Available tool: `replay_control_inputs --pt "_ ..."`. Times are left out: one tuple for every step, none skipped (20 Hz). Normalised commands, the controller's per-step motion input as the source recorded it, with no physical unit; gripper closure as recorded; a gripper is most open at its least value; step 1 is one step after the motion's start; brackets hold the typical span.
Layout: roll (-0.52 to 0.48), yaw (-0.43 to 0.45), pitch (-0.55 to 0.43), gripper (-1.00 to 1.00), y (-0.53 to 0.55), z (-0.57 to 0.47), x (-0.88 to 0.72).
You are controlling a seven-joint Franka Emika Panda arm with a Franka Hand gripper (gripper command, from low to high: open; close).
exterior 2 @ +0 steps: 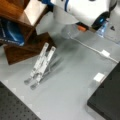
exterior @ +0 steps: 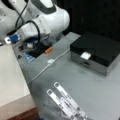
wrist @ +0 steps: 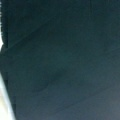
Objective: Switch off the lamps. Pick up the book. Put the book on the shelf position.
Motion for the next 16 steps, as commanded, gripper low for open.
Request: replay_control_inputs --pt "0.742 -0.543 -0.242 -1.00 0.37 0.23 0.08" --pt "0.757 -0.554 -0.237 -1.00 0.40 0.24 0.08" --pt "0.815 -0.626 -0.251 -1.00 0.45 0.26 0.10" --pt "0.806 -0.649 -0.245 -1.00 0.51 0.28 0.12" --pt "0.747 -0.621 -0.211 -1.00 0.51 0.29 0.15" --pt "0.735 -0.642 -0.199 -1.00 0.51 0.29 0.18" --pt "0.705 -0.640 -0.169 -1.00 0.51 0.28 0.22" --pt "0.640 -0.599 -0.127 -1.00 0.46 0.25 0.25" --pt "0.646 -0.609 -0.101 -1.00 0.42 0.21 0.29" --pt "0.628 -0.599 -0.071 -1.00 0.38 0.16 0.33" --pt "0.569 -0.558 -0.031 -1.00 0.37 0.13 0.35" --pt "0.578 -0.563 -0.018 -1.00 0.34 0.08 0.38" --pt "0.569 -0.556 -0.004 -1.00 0.36 0.05 0.41" --pt "0.514 -0.524 0.025 -1.00 0.32 0.01 0.42" --pt "0.540 -0.532 0.008 -1.00 0.33 -0.01 0.44" --pt "0.537 -0.527 -0.010 -1.00 0.32 -0.05 0.45"
